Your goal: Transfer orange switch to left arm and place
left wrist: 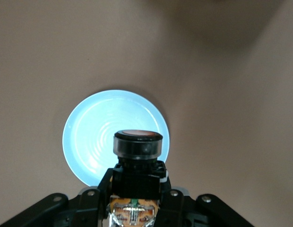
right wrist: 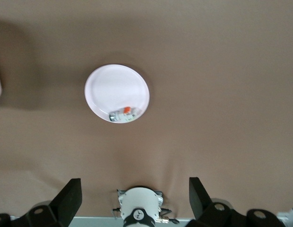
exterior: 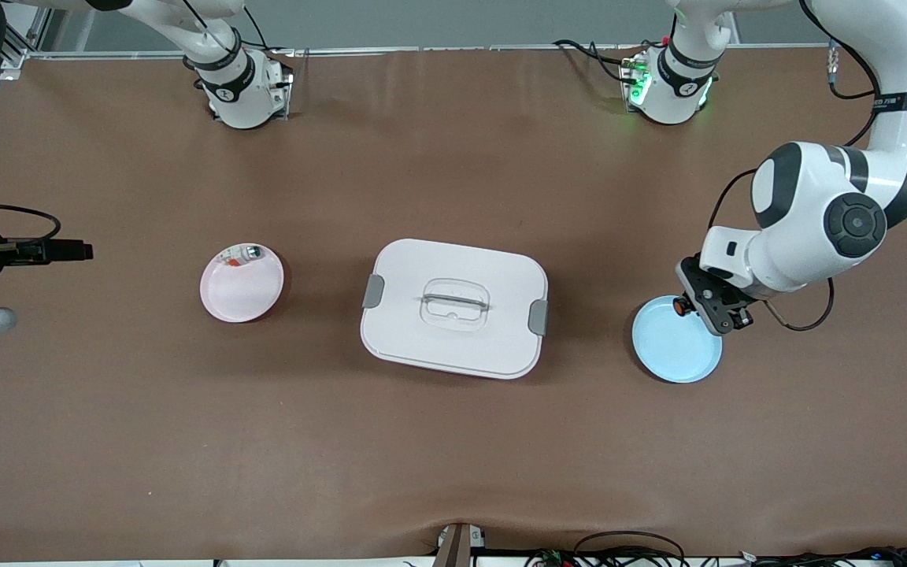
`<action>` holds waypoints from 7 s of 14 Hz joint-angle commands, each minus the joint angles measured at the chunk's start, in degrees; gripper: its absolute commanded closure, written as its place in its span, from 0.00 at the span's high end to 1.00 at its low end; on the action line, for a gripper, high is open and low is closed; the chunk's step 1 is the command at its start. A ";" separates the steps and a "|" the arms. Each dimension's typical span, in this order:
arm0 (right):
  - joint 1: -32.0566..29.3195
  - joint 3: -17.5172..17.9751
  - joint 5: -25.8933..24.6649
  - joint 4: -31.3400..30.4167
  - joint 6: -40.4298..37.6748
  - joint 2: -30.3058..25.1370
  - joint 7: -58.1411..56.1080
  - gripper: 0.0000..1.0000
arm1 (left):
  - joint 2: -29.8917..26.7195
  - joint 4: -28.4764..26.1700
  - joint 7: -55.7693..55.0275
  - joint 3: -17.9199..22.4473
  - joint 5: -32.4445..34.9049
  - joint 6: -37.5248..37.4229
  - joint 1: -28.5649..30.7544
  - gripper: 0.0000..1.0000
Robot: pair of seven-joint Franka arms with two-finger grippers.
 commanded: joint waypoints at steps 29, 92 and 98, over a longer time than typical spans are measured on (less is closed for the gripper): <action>-0.92 1.12 0.20 -1.43 0.64 -8.77 4.66 1.00 | 13.87 -5.54 24.28 -0.26 2.30 28.05 4.42 1.00; 0.14 2.09 -0.16 -28.59 23.85 -27.57 -2.29 1.00 | -22.00 18.36 -69.94 8.18 3.00 -38.93 -5.52 1.00; 0.23 2.09 -0.25 -28.59 24.11 -27.57 -2.29 1.00 | -21.11 18.80 -68.89 8.26 3.17 -39.01 -5.42 1.00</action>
